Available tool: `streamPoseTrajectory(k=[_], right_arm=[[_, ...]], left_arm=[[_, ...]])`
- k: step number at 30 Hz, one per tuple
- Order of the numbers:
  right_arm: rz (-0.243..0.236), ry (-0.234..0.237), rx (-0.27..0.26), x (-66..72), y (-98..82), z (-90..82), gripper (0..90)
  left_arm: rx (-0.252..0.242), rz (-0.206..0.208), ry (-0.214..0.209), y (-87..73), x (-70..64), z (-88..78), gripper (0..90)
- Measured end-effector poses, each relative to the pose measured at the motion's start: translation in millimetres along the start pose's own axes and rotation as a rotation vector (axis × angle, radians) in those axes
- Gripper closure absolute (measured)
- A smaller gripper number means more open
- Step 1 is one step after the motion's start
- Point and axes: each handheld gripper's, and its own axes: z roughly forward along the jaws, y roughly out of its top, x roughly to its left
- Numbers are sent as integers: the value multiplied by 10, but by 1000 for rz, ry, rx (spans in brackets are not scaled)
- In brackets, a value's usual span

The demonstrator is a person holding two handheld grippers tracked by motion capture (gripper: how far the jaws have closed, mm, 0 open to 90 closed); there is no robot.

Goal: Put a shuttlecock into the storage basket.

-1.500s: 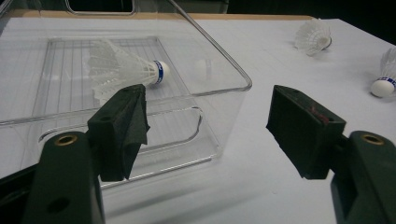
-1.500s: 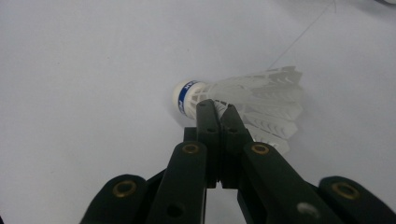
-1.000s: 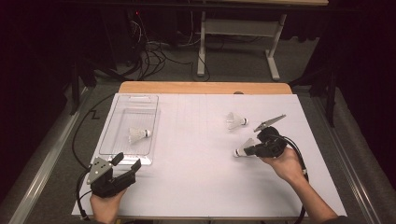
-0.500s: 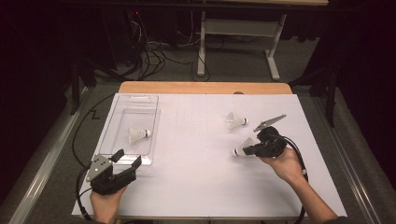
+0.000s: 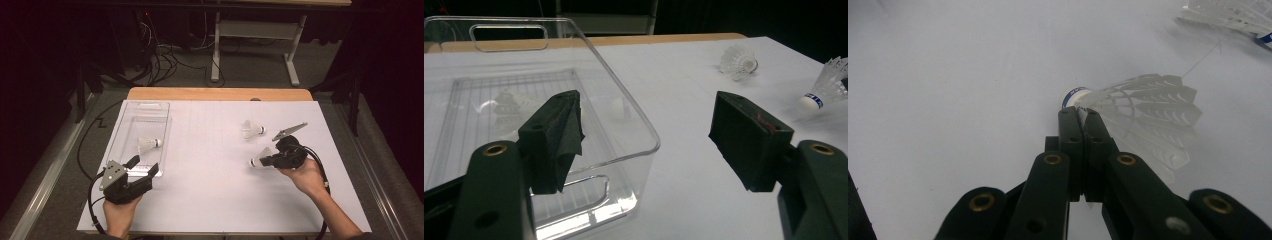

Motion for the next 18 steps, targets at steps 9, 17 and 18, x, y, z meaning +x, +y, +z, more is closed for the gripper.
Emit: streamPoseTrajectory(k=[9,17,18], right_arm=[[-6,7,-3,9,3,-9,900],[-12,15,-7,34,25,-10,900],[-16,18,-9,36,29,-11,900]], left_arm=[[-6,22,-41,106,-130,107,296],[17,53,-79,204,-255,244,300],[20,56,-82,213,-266,259,300]])
